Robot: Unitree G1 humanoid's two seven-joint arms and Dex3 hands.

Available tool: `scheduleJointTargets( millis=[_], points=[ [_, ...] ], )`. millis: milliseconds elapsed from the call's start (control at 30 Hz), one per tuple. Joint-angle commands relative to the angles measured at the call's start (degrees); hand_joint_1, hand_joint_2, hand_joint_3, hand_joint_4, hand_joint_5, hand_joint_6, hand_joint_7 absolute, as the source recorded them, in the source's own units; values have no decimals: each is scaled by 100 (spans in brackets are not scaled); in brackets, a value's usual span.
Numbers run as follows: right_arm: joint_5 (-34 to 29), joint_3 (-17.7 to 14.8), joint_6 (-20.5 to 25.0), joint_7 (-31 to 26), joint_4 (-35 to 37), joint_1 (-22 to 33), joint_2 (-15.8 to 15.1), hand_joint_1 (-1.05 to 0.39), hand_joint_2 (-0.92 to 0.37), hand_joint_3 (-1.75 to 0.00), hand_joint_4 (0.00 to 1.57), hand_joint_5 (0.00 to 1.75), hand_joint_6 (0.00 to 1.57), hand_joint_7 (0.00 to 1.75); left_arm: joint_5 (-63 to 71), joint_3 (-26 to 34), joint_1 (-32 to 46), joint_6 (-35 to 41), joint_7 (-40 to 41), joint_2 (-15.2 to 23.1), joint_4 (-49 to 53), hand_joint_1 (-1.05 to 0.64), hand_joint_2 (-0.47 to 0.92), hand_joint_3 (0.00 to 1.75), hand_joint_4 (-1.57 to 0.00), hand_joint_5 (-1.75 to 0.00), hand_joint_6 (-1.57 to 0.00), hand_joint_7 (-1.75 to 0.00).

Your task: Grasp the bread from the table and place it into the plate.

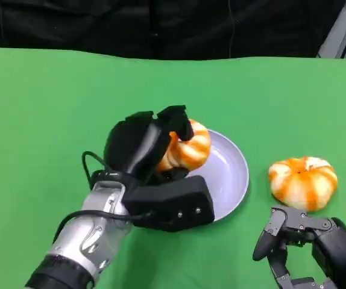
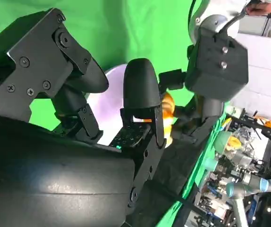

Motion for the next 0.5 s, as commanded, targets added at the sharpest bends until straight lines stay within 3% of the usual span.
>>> scheduleJointTargets(
  millis=[33,67,167,367,500],
  points=[
    [72,-37,31,-2,-50,23,-53,9,-26,-151,88,174,81,133,-158,-142,-24,134,-821,223,-41,-26,81,36,-37,-76,-54,-28],
    [86,-38,55,3,-64,27,-50,9,-26,-151,88,175,81,133,-145,-181,-12,148,-911,256,-46,-37,87,25,-24,-61,-41,-12],
    [70,-41,56,-1,-66,31,-59,8,-26,-150,88,175,81,134,-94,-286,3,257,-1209,341,-156,-55,92,25,-5,-43,-22,-1],
    [70,-46,-23,-4,-17,20,-66,9,-26,-150,87,174,80,134,-68,-497,13,633,-1939,461,-378,-75,92,35,0,-7,-4,-1],
    [69,-49,-19,-1,-11,15,-71,9,-26,-150,87,174,81,134,-63,-583,31,845,-2285,535,-511,-78,92,35,0,0,-1,0]
  ],
)
